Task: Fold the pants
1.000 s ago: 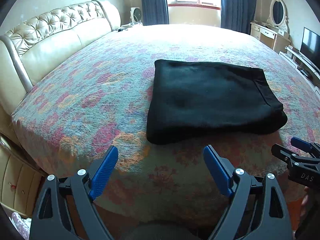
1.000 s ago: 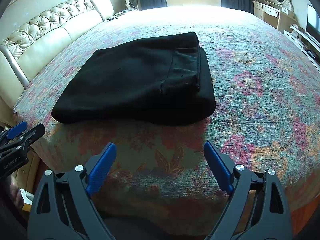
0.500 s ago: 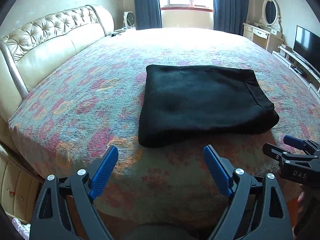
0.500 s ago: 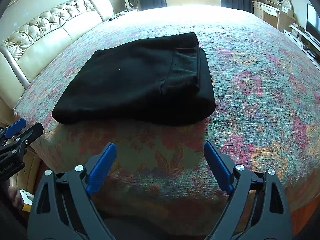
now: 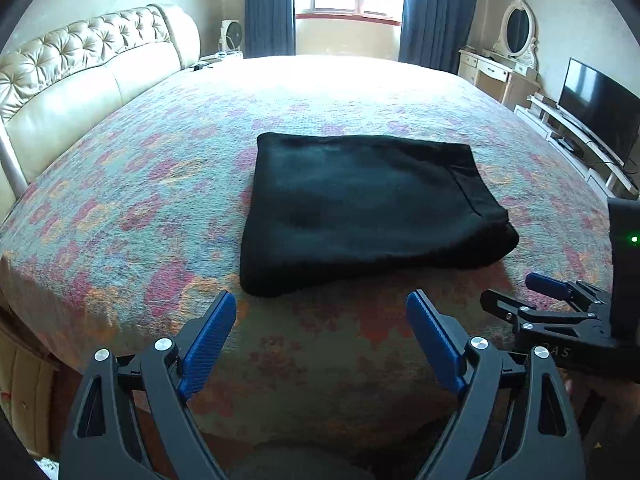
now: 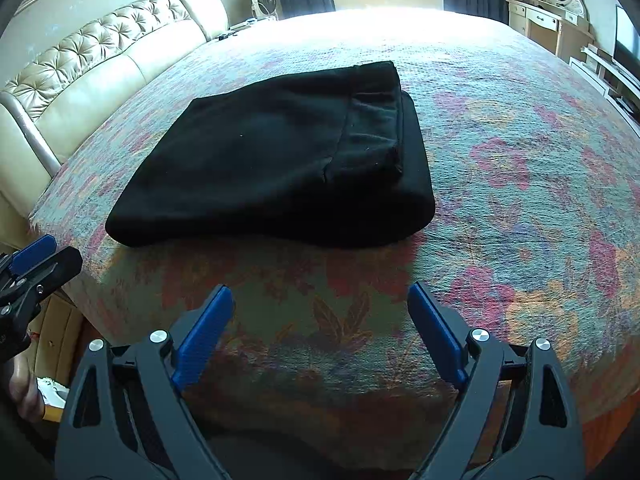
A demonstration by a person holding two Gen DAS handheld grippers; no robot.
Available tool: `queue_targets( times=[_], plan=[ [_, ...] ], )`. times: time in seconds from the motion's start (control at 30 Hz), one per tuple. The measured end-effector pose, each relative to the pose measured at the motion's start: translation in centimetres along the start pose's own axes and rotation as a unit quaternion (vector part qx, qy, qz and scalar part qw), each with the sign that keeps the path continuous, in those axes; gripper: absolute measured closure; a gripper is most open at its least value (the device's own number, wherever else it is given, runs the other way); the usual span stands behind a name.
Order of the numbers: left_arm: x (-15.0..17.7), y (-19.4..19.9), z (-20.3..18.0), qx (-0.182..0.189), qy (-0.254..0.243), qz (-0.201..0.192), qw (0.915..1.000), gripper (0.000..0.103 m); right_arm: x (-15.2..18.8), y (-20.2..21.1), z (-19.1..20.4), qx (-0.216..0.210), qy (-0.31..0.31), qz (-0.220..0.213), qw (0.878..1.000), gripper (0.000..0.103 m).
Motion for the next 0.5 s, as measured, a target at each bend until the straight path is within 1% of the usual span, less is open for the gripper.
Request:
queue_targets(
  times=[0.07,0.13,0.23,0.27,0.3,0.37,0.5],
  plan=[
    [-0.4,0.8,-0.5,0.008,-0.002,-0.023,0.9997,0.017,0.0,0.0,0.0,0.000,-0.001,-0.001,1.000,0.014],
    [-0.7,1.2,-1.3,0.028,-0.020,-0.030,0.9990,0.017,0.0,0.1,0.0,-0.001,-0.002,-0.002,1.000,0.014],
    [-1.1,1.6,-1.8,0.008,-0.052,-0.048,0.9975,0.017,-0.2,0.4,-0.2,-0.002,-0.004,-0.005,1.000,0.014],
    [-1.1,1.5,-1.7,-0.007,-0.053,-0.049,0.9974,0.017,-0.3,0.5,-0.3,-0.003,-0.007,-0.007,1.000,0.014],
    [-1.1,1.3,-1.3,-0.013,-0.048,-0.045,0.9978,0.017,-0.5,0.6,-0.5,-0.002,-0.009,-0.009,1.000,0.014],
    [-0.8,0.6,-1.2,-0.004,-0.037,-0.025,0.9990,0.017,-0.9,0.8,-0.9,0.000,-0.013,-0.013,1.000,0.014],
    [-0.2,-0.4,0.1,-0.026,-0.019,-0.002,0.9995,0.017,-1.5,0.9,-2.0,0.000,-0.032,-0.014,0.999,0.014]
  ],
)
Point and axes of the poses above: each gripper's, at about its wrist camera, not at the fingertips, and y roughly against the way its jaws point, z to its left, x to its underside, the point moved 10 cm from there along -y, roughly the way its jaws point, and after that the axes turned 3 degrees about x, right-handed, at the moved point
